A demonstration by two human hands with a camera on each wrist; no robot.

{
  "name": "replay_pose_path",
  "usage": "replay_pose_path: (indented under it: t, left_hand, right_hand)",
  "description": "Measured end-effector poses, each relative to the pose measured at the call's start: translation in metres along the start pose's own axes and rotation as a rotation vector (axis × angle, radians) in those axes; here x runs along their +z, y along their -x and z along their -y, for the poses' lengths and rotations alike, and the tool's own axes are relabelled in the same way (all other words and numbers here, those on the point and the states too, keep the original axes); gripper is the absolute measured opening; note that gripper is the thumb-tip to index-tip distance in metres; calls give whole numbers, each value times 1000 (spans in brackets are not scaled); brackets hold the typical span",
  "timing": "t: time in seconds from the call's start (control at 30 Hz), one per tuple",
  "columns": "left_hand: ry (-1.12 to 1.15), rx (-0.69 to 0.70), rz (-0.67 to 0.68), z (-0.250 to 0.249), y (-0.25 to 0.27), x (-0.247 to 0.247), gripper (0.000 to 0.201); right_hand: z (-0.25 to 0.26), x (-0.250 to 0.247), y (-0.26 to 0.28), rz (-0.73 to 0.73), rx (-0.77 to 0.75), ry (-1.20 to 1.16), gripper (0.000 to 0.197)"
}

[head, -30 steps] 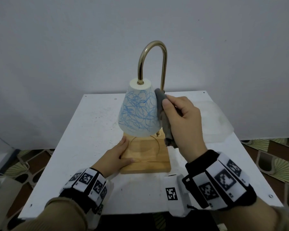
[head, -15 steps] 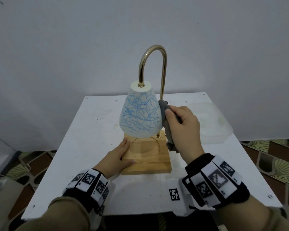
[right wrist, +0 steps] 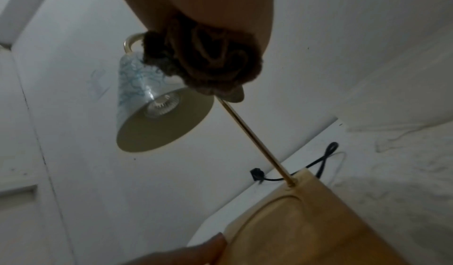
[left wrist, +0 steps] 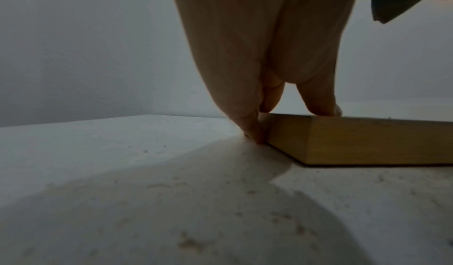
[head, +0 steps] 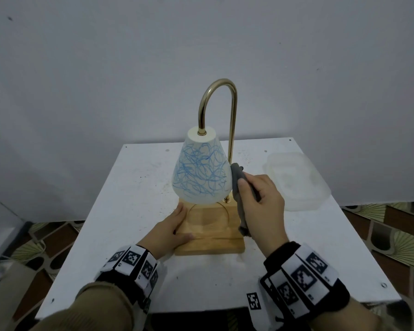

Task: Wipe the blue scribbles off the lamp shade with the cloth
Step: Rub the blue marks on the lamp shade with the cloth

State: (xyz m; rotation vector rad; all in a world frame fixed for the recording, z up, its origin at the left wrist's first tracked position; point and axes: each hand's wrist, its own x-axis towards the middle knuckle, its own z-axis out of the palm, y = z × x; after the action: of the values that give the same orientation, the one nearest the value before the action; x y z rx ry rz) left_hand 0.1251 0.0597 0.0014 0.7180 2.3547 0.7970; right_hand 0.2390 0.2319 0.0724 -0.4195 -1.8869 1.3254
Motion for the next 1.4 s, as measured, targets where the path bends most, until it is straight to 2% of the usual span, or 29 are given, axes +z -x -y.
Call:
replay_pose_path:
  t: [0.13,0.27,0.43,0.57,0.7,0.93,1.07,1.23,1.4]
  left_hand:
    - [-37,-11,6,-2,-1,-1,83]
    - [-75,-20,4,-3,-1,-1,83]
    - [-78,-30,9,-4,-2,-1,84]
    - [-80,-31,23,-4,-2,-2,84]
    - [-80,-31,27,-6,-1,-2,84]
    - [-84,-41,19,-5,-2,-2,85]
    - [-47,-39,15,-3,-2,-1,84]
    - [-24,-39,25,-3,-1,-1,83]
    - [-31,-41,19,-4,-1,-1,83]
  right_hand:
    - [15,1,-13,26,47,-48,15]
    - [33,6,-10,-3,-68,-113,17]
    - [19,5,9,-36,-132,-55,24]
    - [13,3,1,-22,-52,-22,17]
    - [23,3,-13,21,0,-44,18]
    - [28,9,5,-48,-146,-55,20]
    - [9,6,14,-79,-98,-13,21]
    - [6,2,-2,-25,39,-5,15]
    - [29,6,-10,-27,3,-97,16]
